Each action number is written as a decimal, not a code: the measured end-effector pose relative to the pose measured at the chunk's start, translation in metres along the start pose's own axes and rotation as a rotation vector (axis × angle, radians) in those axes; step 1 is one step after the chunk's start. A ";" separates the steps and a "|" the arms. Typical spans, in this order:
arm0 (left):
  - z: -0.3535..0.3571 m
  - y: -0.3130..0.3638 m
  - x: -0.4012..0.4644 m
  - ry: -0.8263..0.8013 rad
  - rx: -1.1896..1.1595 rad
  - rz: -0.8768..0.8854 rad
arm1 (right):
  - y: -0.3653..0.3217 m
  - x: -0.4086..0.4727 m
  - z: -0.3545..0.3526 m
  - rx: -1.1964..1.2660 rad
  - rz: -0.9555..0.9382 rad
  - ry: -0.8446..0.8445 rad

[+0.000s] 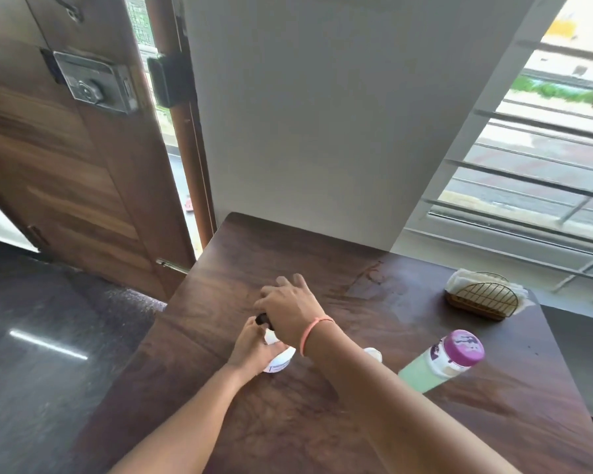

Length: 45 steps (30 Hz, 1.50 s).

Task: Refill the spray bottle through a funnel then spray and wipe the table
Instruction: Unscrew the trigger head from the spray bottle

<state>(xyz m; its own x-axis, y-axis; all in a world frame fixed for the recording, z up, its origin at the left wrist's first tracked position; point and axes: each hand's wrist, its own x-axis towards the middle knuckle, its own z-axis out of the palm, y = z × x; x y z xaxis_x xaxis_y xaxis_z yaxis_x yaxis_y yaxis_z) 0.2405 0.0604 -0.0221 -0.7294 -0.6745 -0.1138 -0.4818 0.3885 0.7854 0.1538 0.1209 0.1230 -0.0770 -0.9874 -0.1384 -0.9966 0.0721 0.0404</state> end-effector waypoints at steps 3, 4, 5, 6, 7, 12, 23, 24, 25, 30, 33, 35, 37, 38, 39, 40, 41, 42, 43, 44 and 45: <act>-0.003 -0.002 0.001 0.005 -0.056 0.018 | 0.009 -0.005 0.001 0.123 0.067 0.122; -0.003 0.001 -0.001 0.021 -0.067 0.027 | 0.012 -0.006 0.000 0.164 0.110 0.159; -0.002 0.002 -0.002 0.041 -0.083 0.032 | 0.016 -0.007 0.001 0.203 0.172 0.196; -0.002 0.005 -0.002 0.066 -0.087 0.040 | 0.019 -0.008 0.002 0.248 0.249 0.223; -0.001 0.007 0.000 0.092 -0.088 0.031 | 0.022 -0.009 0.005 0.302 0.342 0.249; 0.009 0.006 0.012 0.182 -0.039 0.043 | 0.021 -0.013 0.034 0.878 0.798 0.282; 0.012 -0.004 0.020 0.102 -0.010 0.016 | -0.019 0.005 0.079 1.142 0.805 0.565; 0.011 -0.001 0.020 0.122 -0.002 0.031 | -0.016 0.005 0.079 1.141 0.766 0.561; 0.012 0.001 0.019 0.138 0.013 0.057 | -0.013 0.004 0.081 1.165 0.734 0.548; 0.012 0.003 0.016 0.206 -0.033 0.090 | -0.006 -0.011 0.088 1.327 0.686 0.578; 0.012 0.004 0.015 0.231 -0.021 0.134 | -0.003 -0.014 0.091 1.388 0.658 0.582; 0.012 0.003 0.015 0.231 -0.005 0.140 | 0.000 -0.015 0.094 1.415 0.633 0.585; 0.014 0.001 0.014 0.223 -0.003 0.122 | -0.002 -0.016 0.094 1.447 0.623 0.589; 0.013 0.001 0.015 0.227 -0.002 0.117 | -0.003 -0.016 0.093 1.457 0.617 0.589; 0.013 0.001 0.016 0.216 0.024 0.115 | -0.006 -0.016 0.092 1.460 0.603 0.582; 0.012 -0.001 0.017 0.198 0.078 0.139 | -0.009 -0.014 0.091 1.444 0.598 0.578; 0.013 -0.001 0.018 0.165 0.108 0.165 | -0.013 -0.012 0.089 1.404 0.607 0.580; 0.014 -0.003 0.021 0.140 0.143 0.199 | -0.016 -0.009 0.089 1.347 0.633 0.586; 0.015 -0.004 0.022 0.149 0.142 0.206 | -0.018 -0.006 0.088 1.290 0.668 0.597; 0.016 -0.006 0.022 0.148 0.096 0.169 | -0.019 -0.003 0.088 1.243 0.696 0.613; 0.016 -0.008 0.022 0.140 0.086 0.123 | -0.019 -0.001 0.087 1.213 0.712 0.627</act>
<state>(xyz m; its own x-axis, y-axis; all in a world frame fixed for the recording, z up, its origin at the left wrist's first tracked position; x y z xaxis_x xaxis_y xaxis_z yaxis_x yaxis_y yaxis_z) 0.2205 0.0527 -0.0401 -0.7134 -0.6972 0.0706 -0.4372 0.5216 0.7326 0.1703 0.1328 0.0366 -0.8177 -0.5757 -0.0026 -0.2084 0.3001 -0.9309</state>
